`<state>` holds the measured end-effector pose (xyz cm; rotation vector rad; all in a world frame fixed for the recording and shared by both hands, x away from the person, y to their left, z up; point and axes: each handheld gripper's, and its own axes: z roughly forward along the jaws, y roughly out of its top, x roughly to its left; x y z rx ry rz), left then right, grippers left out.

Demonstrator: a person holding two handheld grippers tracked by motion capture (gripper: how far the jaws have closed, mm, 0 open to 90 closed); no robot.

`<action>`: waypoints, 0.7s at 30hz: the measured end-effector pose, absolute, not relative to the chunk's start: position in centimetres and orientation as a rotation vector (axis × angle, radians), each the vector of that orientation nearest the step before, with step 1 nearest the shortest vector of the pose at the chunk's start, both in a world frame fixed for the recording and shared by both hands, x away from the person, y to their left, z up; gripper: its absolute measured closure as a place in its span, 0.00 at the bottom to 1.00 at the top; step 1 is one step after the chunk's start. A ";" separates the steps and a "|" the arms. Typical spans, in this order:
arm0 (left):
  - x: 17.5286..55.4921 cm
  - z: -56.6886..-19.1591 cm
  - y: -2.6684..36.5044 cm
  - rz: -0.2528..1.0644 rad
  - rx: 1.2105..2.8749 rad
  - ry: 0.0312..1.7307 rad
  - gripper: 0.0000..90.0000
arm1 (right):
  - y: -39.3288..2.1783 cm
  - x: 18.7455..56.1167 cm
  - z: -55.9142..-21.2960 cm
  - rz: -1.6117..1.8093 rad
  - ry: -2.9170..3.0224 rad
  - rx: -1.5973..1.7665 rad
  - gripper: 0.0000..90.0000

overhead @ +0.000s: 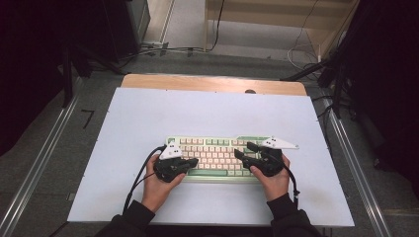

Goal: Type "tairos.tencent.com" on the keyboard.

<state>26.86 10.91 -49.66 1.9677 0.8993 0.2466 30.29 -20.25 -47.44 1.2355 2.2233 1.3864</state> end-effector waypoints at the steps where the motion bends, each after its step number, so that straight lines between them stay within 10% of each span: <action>1: 26.8 -49.7 10.9 0.246 1.970 0.899 1.00 | -20.2 30.3 -47.4 1.387 2.223 1.235 0.40; 21: 26.8 -49.8 10.7 0.246 1.992 0.905 1.00 | -20.2 30.3 -47.5 1.384 2.226 1.234 0.40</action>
